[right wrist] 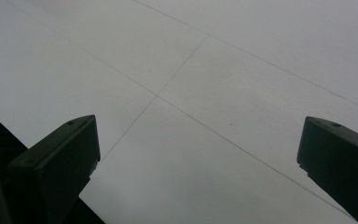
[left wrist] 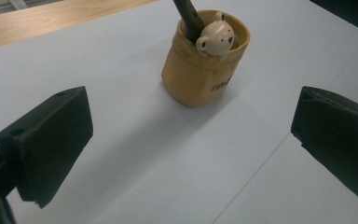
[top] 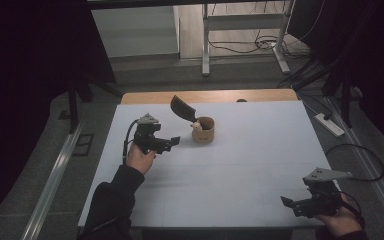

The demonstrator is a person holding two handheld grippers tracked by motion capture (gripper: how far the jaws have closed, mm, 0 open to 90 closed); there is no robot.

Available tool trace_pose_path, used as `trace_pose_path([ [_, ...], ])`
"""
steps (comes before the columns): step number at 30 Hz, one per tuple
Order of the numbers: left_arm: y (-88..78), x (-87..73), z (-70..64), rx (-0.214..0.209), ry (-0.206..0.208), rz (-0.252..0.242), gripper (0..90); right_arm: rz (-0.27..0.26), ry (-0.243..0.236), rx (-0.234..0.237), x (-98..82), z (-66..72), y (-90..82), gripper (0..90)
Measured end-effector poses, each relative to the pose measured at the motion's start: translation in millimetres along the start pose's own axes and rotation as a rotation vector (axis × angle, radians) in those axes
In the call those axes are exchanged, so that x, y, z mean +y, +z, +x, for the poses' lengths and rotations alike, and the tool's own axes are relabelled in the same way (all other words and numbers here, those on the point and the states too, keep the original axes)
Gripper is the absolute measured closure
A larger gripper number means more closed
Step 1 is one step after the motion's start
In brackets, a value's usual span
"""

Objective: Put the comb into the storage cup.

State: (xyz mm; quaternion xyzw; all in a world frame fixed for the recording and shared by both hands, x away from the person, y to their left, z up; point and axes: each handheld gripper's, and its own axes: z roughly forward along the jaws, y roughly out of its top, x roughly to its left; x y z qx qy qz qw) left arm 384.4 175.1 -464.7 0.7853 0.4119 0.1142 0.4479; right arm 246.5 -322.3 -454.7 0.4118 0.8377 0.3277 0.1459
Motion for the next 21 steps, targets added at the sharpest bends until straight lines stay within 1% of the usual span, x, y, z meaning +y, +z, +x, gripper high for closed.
trace_pose_path([
  [3,-2.5,-0.6,-2.3,0.0,0.002,-0.009,0.0,0.0,0.0,0.0,0.0,0.0,0.0,0.0],
  [5,-5.0,-0.9,-3.9,0.0,-0.003,-0.023,0.0,0.0,0.0,0.0,0.0,0.0,0.0,0.0],
  [7,-6.6,-1.1,-4.7,-0.003,-0.008,-0.027,0.0,0.0,-0.001,0.0,0.0,0.1,-0.1,0.0],
  [13,-9.9,-2.6,-9.5,-0.011,-0.006,-0.011,0.0,0.0,-0.001,0.0,0.0,0.1,-0.1,0.0],
  [21,-15.5,-5.4,-15.3,-0.012,0.005,-0.008,0.0,-0.001,0.0,-0.001,0.0,0.1,-0.2,0.0],
])
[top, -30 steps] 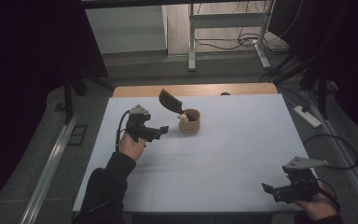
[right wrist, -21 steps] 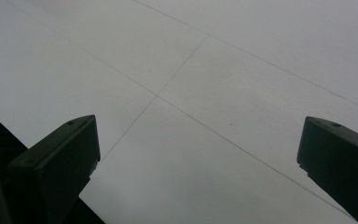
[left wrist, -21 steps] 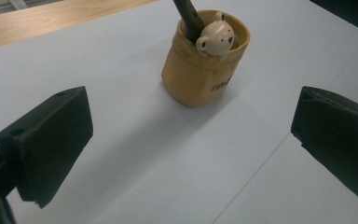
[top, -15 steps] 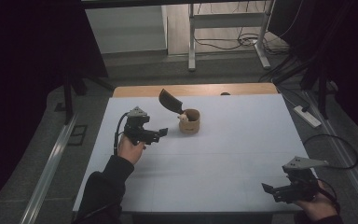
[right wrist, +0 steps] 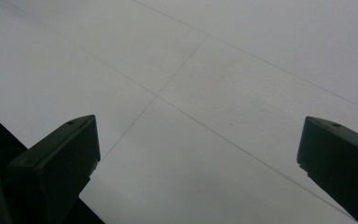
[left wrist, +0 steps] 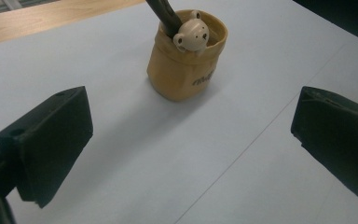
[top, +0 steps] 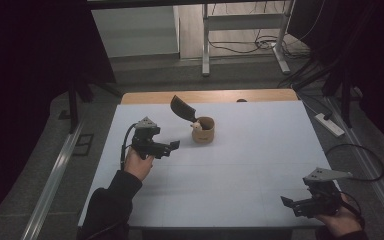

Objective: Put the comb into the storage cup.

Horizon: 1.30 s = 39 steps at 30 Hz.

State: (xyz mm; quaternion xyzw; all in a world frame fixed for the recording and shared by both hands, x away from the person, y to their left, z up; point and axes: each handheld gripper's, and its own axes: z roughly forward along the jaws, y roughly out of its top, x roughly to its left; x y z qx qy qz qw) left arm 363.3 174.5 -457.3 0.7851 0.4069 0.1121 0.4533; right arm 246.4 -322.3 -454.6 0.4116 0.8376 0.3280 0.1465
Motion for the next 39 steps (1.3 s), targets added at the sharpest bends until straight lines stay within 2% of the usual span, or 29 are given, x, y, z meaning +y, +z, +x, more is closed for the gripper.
trace_pose_path([
  [8,-4.7,-4.5,-5.1,0.003,0.013,0.006,0.0,0.0,0.0,0.0,0.0,0.1,0.0,0.0],
  [19,-13.6,-12.4,-12.2,-0.003,0.005,0.011,0.0,-0.001,0.001,-0.002,0.0,0.0,-0.1,0.0],
  [39,-30.2,-24.5,-25.0,0.043,0.005,0.033,0.0,-0.002,0.002,-0.004,0.1,0.1,-0.1,0.0],
])
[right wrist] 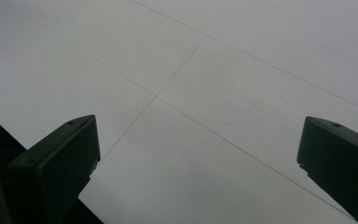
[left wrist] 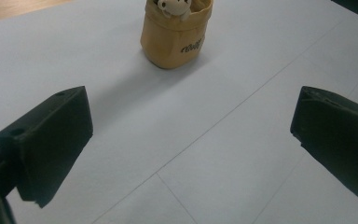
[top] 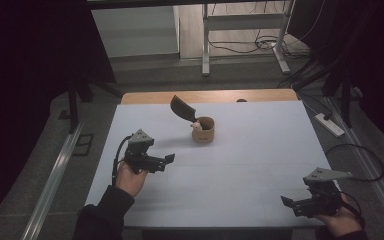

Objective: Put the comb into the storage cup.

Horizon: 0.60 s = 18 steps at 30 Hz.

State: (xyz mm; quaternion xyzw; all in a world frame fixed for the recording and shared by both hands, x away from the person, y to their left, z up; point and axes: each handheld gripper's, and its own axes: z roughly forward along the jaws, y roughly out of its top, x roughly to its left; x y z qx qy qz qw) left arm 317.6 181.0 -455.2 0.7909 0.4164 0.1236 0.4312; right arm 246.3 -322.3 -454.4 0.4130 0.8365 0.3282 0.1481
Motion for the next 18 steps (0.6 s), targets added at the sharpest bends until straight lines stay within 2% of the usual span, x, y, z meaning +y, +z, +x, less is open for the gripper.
trace_pose_path([
  [13,-12.5,-9.0,-4.0,0.009,-0.008,0.0,0.0,-0.001,-0.002,-0.001,0.0,0.2,0.0,0.0],
  [18,-16.3,-13.5,-7.2,0.016,0.003,0.013,0.0,-0.003,-0.003,-0.002,-0.1,0.3,-0.2,0.0],
])
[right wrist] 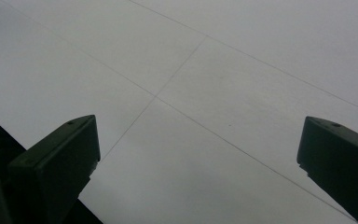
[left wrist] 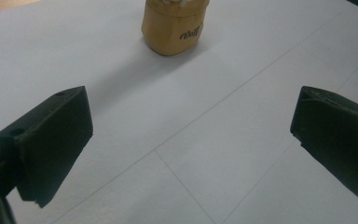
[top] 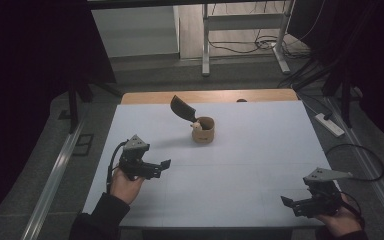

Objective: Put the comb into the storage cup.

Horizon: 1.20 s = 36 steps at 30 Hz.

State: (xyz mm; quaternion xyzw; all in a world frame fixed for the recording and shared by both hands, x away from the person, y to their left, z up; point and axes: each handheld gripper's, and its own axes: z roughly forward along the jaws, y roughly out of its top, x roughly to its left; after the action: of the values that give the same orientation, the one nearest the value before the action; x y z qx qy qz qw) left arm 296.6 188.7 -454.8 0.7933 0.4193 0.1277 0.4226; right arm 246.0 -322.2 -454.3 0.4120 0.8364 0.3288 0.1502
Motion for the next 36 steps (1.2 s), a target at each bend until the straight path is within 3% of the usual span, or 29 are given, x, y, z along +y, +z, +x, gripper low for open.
trace_pose_path([
  [16,-12.4,-13.7,-6.0,0.008,0.005,0.019,0.0,-0.002,0.0,-0.004,0.0,0.2,-0.2,0.0],
  [36,-30.7,-32.7,-7.4,0.026,-0.022,-0.007,0.0,-0.001,0.006,-0.007,0.1,0.0,-0.2,0.0],
])
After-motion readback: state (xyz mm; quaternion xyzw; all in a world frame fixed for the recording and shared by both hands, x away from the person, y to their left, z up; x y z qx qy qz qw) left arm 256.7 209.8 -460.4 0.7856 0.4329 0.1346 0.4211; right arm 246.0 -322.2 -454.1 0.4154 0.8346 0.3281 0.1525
